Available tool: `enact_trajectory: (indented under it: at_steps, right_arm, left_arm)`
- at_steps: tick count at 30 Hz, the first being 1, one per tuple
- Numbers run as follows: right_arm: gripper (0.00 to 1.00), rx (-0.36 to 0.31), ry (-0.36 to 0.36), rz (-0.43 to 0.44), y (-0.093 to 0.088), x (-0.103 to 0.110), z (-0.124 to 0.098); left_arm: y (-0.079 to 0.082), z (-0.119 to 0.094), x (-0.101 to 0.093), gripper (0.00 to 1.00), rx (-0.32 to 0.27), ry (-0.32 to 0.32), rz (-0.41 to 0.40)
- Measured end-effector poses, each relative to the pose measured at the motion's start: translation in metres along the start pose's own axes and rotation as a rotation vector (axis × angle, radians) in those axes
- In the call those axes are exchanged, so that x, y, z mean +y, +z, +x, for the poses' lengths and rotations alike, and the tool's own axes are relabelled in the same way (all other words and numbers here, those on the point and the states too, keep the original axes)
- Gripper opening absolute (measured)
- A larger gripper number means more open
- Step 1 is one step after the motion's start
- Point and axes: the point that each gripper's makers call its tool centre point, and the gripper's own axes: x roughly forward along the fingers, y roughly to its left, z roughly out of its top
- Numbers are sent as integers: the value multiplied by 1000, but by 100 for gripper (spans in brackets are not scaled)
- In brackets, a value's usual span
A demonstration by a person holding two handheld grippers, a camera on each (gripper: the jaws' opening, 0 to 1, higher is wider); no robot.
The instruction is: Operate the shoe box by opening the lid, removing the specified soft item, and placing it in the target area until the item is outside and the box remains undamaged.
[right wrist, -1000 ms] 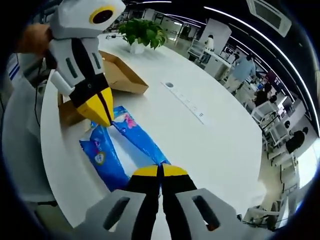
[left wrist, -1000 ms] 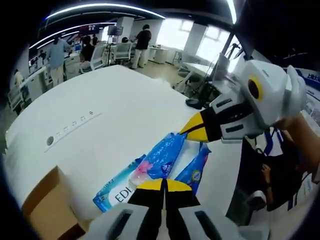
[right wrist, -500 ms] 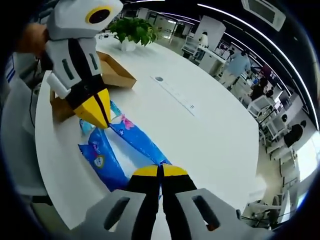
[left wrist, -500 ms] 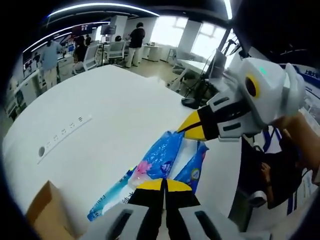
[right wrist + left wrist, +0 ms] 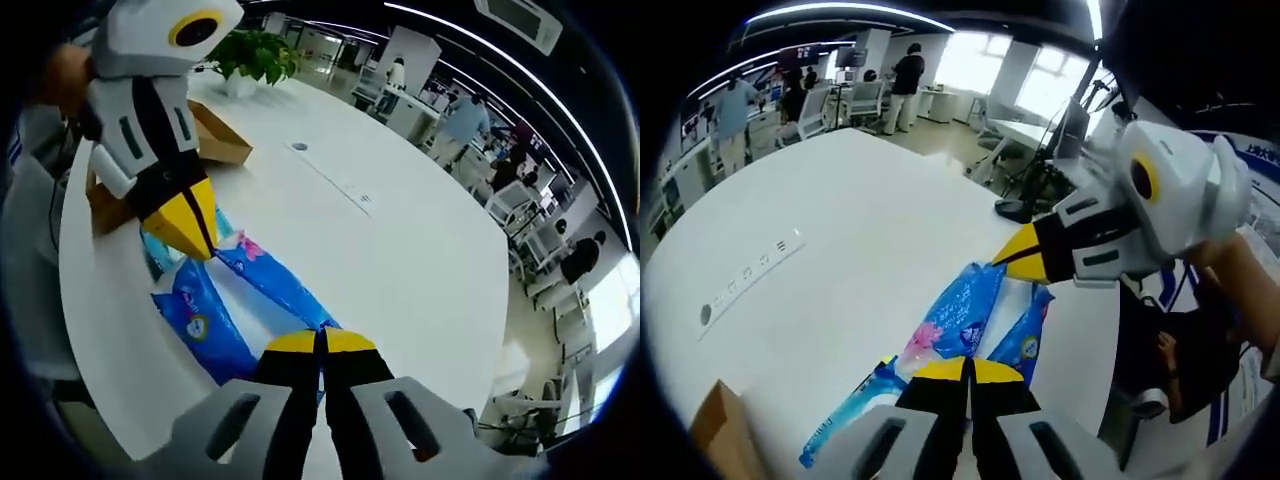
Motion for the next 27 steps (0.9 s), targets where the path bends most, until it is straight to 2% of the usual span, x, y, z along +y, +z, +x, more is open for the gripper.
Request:
enact_trajectory:
  at_steps: [9,16,27]
  right_arm:
    - [0,16,-18,7,-15,-11,4]
    - [0,33,-30,-2,-28,-16,12]
    - [0,53,-17,-4,-46,-10,29]
  left_arm:
    - [4,20,-4,0,9,-24,3]
    - [1,36,-4,0,25,-31,15]
    - [-17,61,3,0,74,-31,22]
